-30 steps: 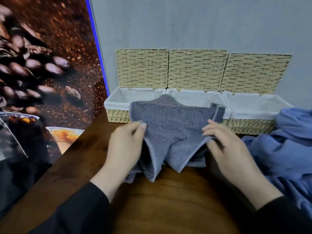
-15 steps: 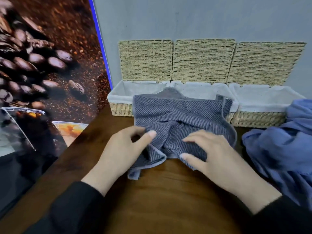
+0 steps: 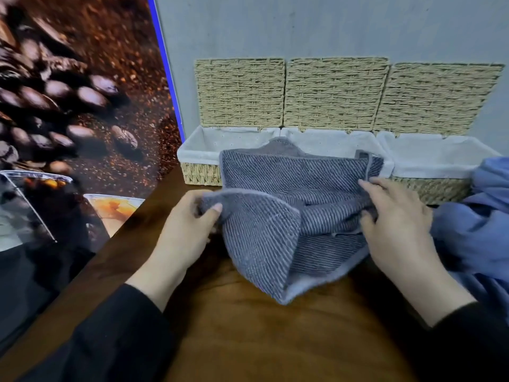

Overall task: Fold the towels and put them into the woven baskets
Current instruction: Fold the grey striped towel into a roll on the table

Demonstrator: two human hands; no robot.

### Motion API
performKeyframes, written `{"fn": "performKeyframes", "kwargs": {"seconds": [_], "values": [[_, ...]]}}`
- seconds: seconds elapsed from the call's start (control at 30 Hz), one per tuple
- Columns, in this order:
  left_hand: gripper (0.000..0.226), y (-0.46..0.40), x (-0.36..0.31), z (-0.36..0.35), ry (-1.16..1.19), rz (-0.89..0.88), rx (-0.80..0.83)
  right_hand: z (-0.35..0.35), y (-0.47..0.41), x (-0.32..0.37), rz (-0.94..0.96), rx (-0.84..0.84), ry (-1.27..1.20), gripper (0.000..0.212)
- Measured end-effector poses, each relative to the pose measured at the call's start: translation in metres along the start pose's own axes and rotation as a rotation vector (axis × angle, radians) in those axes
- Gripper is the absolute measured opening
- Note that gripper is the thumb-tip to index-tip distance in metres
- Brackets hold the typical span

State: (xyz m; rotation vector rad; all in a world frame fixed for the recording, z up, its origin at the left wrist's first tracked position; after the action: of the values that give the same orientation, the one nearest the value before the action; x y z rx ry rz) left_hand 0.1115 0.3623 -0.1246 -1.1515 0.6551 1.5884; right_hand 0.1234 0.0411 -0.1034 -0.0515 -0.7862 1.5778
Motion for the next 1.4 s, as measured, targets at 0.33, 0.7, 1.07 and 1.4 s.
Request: {"fn": "performKeyframes", "kwargs": {"seconds": [0.33,0.7,1.07,1.4], "values": [[0.059,0.042,-0.037,-0.025,-0.358,-0.717,0.487,-0.040,0.045,0.058,0.549,0.589,-0.201,0.031],[0.014,0.021,-0.018,-0.030,-0.530,-0.780,0.424,-0.037,0.054,0.052,0.477,0.684,-0.095,0.059],[0.029,0.022,-0.031,0.008,-0.355,-0.800,0.049,0.029,0.040,0.039,0.324,-0.064,-0.136,0.012],[0.016,0.046,-0.011,0.017,-0.375,-0.512,0.046,0.063,0.066,-0.021,-0.031,0.534,-0.122,0.014]]}}
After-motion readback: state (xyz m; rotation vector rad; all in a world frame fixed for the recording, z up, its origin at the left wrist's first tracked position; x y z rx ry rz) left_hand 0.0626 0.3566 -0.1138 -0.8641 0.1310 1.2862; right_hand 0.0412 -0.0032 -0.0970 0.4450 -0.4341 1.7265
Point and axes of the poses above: each hand's wrist, its own y-axis away from the middle knuckle, its own z-axis out of the back of the hand, x = y × z, the point moved 5 cm from there along -y, towards the middle knuckle, and after that the axes turned 5 degrees about -y, right-handed, at the moved point
